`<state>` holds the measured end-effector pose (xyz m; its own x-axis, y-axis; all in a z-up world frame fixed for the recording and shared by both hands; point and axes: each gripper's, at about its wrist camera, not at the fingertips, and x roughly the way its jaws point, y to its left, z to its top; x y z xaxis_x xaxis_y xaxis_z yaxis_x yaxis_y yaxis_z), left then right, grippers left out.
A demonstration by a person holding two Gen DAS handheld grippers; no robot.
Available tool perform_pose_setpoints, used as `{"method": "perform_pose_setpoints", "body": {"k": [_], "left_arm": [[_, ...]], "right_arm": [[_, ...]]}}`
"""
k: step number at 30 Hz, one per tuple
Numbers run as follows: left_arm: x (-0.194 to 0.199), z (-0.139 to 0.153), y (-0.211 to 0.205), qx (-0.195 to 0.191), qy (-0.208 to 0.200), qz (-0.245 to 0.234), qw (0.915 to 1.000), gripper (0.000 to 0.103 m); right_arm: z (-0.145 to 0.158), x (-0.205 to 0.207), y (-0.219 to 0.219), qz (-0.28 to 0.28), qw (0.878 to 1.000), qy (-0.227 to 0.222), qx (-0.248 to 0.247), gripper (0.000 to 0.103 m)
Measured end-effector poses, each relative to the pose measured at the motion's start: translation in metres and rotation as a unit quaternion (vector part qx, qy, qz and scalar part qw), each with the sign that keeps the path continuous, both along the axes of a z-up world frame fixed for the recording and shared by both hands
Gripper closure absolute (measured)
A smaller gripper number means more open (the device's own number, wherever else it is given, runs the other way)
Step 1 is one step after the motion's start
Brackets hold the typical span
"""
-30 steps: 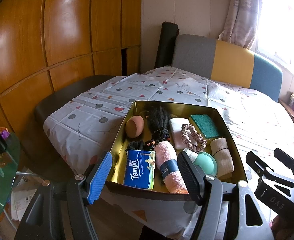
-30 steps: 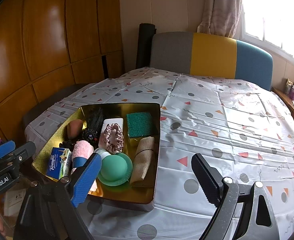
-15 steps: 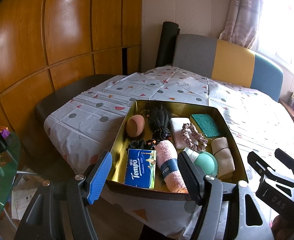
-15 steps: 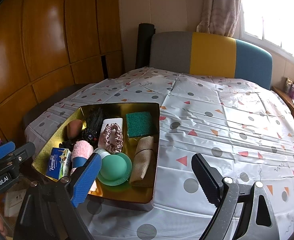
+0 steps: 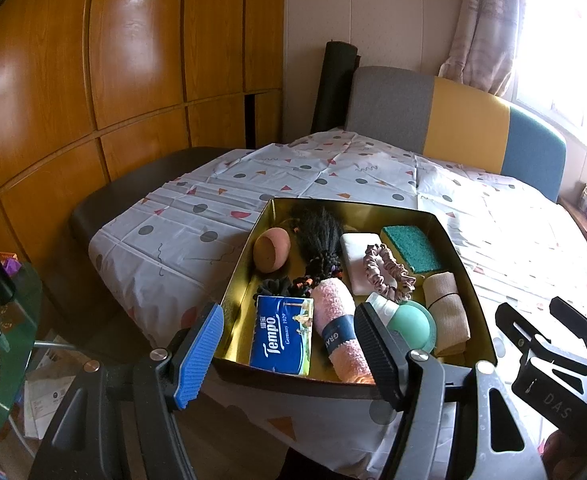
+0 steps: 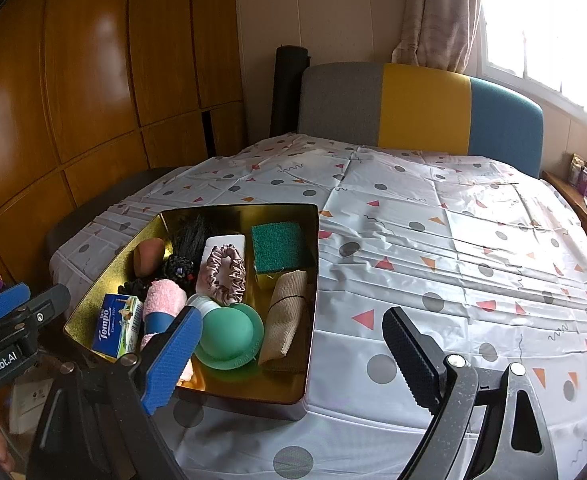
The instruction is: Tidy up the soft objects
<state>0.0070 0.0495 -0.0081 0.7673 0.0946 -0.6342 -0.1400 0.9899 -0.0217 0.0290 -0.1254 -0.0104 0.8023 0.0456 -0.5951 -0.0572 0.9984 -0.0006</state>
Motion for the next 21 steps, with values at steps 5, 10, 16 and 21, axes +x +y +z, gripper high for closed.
{"method": "perform_pose_setpoints", "body": {"k": [5,10,16,21], "left_arm": [[-0.0007,-0.0019,0.0006,0.001,0.002,0.001,1.0,0.034],[-0.0007,-0.0023,0.0002,0.001,0.003,0.001,1.0,0.034],[-0.0006,-0.0023,-0.0002,0.002,0.003,0.001,1.0,0.034],[-0.0009,-0.0018,-0.0012,0.004,0.002,0.0,1.0,0.034]], "right_arm": [[-0.0001,0.0001,-0.0004,0.0,1.0,0.0,0.0,0.011],[-0.0008,-0.0005,-0.0002,0.0,1.0,0.001,0.0,0.01],[-0.0007,-0.0006,-0.0005,0.0,1.0,0.001,0.0,0.01],[-0.0009,-0.0014,-0.001,-0.003,1.0,0.0,0.002,0.01]]}}
